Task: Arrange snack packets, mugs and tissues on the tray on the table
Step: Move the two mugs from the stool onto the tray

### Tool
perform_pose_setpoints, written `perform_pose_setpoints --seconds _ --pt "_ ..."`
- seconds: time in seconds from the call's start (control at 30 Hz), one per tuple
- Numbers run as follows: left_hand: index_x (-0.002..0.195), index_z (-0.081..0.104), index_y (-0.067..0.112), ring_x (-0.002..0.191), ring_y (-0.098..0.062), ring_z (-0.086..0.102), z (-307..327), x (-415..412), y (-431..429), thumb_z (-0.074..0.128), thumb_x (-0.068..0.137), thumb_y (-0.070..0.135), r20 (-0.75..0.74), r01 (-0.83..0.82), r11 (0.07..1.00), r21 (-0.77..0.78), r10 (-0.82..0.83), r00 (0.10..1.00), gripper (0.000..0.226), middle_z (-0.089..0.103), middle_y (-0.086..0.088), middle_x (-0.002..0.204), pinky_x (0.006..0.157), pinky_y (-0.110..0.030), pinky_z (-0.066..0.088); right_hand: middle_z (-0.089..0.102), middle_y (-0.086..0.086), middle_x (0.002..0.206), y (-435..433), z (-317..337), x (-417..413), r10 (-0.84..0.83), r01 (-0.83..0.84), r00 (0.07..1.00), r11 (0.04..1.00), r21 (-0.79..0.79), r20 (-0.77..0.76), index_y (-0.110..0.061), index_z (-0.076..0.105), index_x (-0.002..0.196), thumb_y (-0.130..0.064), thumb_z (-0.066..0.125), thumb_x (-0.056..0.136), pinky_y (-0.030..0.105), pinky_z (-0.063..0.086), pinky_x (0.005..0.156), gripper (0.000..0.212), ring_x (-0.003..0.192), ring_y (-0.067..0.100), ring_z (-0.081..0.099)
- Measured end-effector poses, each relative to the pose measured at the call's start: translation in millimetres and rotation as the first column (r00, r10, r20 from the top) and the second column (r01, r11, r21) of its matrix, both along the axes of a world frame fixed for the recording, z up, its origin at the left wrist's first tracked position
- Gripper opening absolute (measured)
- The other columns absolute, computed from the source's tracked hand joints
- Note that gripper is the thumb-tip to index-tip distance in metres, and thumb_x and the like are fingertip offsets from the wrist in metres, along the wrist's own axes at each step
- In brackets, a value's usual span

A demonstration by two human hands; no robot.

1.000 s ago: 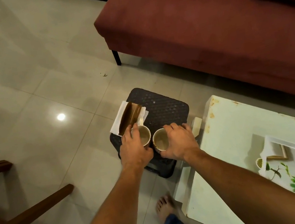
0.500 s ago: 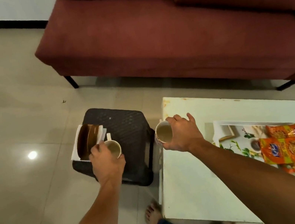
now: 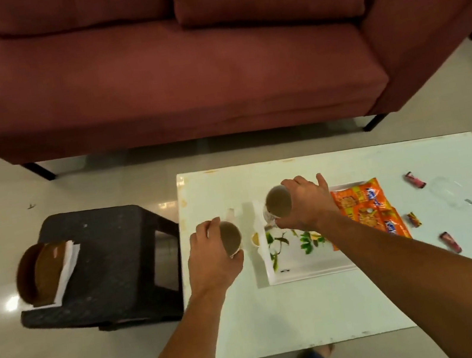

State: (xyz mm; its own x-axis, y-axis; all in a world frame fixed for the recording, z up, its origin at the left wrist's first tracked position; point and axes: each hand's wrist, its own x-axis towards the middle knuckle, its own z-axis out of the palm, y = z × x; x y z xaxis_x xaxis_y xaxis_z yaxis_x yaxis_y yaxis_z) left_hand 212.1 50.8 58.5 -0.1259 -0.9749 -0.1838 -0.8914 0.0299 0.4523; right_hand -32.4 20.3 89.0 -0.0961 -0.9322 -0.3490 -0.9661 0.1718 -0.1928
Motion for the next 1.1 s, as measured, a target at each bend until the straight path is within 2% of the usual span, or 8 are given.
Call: perform_pose_setpoints --seconds 0.23,0.43,0.7,1.1 --pt "0.146 0.039 0.026 0.129 -0.021 0.045 -17.3 -91.6 20.0 0.078 0.069 0.051 -0.010 0.297 0.955 0.002 -0.297 0.955 0.089 0.043 0.005 0.145 0.094 -0.032 0.055 0.055 0.000 0.141 10.6 -28.4 -97.9 -0.011 0.012 1.000 0.999 0.044 -0.018 -0.029 0.042 0.141 -0.071 0.071 0.066 0.058 0.008 0.121 0.090 0.131 0.024 0.052" --pt "0.149 0.037 0.025 0.133 -0.021 0.042 -41.5 -137.5 34.0 0.076 0.075 0.044 0.013 0.485 0.874 -0.009 -0.485 0.874 0.086 0.040 0.004 0.149 0.093 -0.031 0.053 0.056 0.001 0.141 6.3 -66.7 -133.0 0.014 -0.012 1.000 0.998 0.069 -0.027 -0.028 0.041 0.143 -0.069 0.072 0.066 0.059 0.007 0.121 0.093 0.131 0.025 0.052" --pt "0.149 0.040 0.019 0.133 -0.025 0.044 -63.9 -165.6 36.3 0.081 0.074 0.035 -0.007 0.600 0.800 -0.011 -0.600 0.800 0.087 0.045 -0.003 0.148 0.101 -0.035 0.050 0.054 0.002 0.143 -7.6 -98.7 -142.2 0.030 -0.029 1.000 0.996 0.089 -0.008 -0.026 0.039 0.145 -0.067 0.072 0.068 0.059 0.004 0.121 0.093 0.133 0.025 0.051" --pt "0.151 0.036 0.020 0.131 -0.024 0.046 -84.4 -190.1 35.1 0.084 0.073 0.034 -0.010 0.694 0.720 -0.008 -0.694 0.720 0.093 0.045 -0.002 0.149 0.096 -0.033 0.053 0.052 0.003 0.145 -10.4 -113.7 -148.5 0.049 -0.048 0.999 0.998 0.045 -0.003 -0.027 0.036 0.146 -0.066 0.074 0.069 0.061 0.005 0.121 0.094 0.135 0.027 0.049"
